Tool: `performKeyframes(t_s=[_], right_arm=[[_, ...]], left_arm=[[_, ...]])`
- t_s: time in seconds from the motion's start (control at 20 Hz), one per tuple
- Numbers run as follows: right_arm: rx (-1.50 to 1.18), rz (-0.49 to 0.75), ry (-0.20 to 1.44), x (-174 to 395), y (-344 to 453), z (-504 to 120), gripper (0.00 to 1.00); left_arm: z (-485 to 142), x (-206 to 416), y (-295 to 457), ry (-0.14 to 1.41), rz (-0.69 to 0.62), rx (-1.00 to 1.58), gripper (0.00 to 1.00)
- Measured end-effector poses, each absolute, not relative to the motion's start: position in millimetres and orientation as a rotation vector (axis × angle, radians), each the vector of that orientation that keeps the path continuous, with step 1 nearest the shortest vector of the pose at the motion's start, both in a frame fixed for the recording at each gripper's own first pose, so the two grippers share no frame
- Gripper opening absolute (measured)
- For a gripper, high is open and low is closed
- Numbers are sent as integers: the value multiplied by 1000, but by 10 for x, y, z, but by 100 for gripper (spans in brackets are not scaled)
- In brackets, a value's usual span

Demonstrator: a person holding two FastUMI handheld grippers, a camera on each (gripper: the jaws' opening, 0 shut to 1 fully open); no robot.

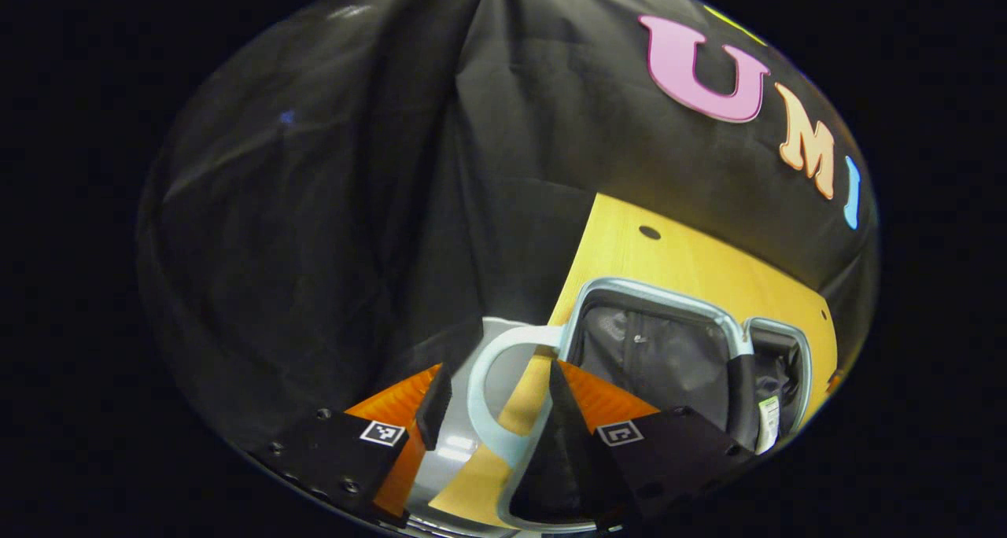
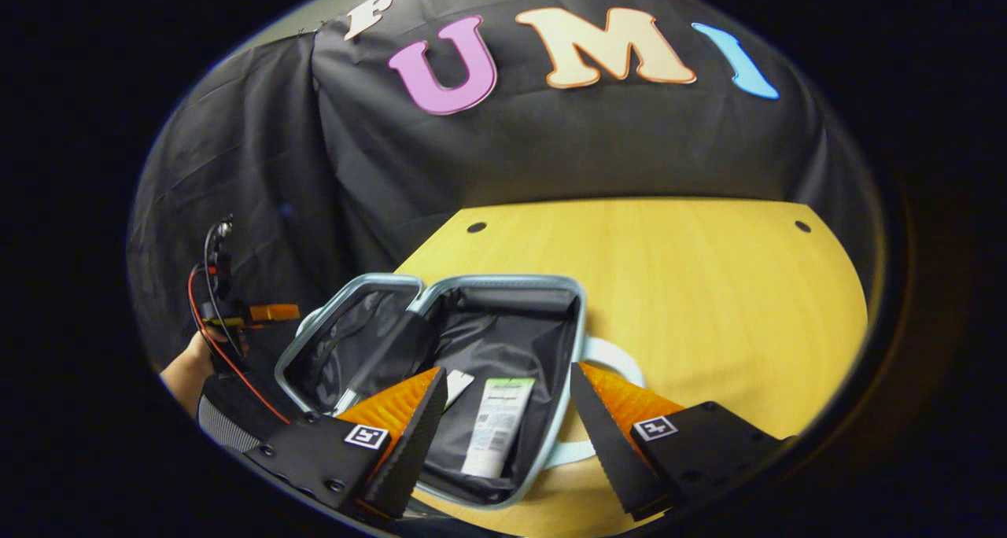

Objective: First open the suitcase, pack the skin care products into it, and then close the suitcase.

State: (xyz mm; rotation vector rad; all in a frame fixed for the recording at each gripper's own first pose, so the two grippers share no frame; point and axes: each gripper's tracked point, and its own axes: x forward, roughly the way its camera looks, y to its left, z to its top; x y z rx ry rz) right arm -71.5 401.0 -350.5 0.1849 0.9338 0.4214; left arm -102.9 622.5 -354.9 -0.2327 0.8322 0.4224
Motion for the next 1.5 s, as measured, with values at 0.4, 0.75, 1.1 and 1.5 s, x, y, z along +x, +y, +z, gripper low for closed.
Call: performKeyframes(t_s=[0.4, 0.75, 1.1, 1.5], right_arm=[[153, 242, 769, -45, 3166, -3002, 96], [124, 242, 685, 89, 2921, -2812, 97], [141, 301, 580, 255, 2912, -2534, 97], [117, 385, 507, 257, 2642, -2256, 97]], left_arm=[[-4095, -940, 6362, 969, 421, -399, 39], [-3796, -939, 6291, 955, 440, -310, 3], [-2563, -806, 5998, 763, 395, -265, 1], [-1634, -584, 4978, 599, 300, -151, 1]])
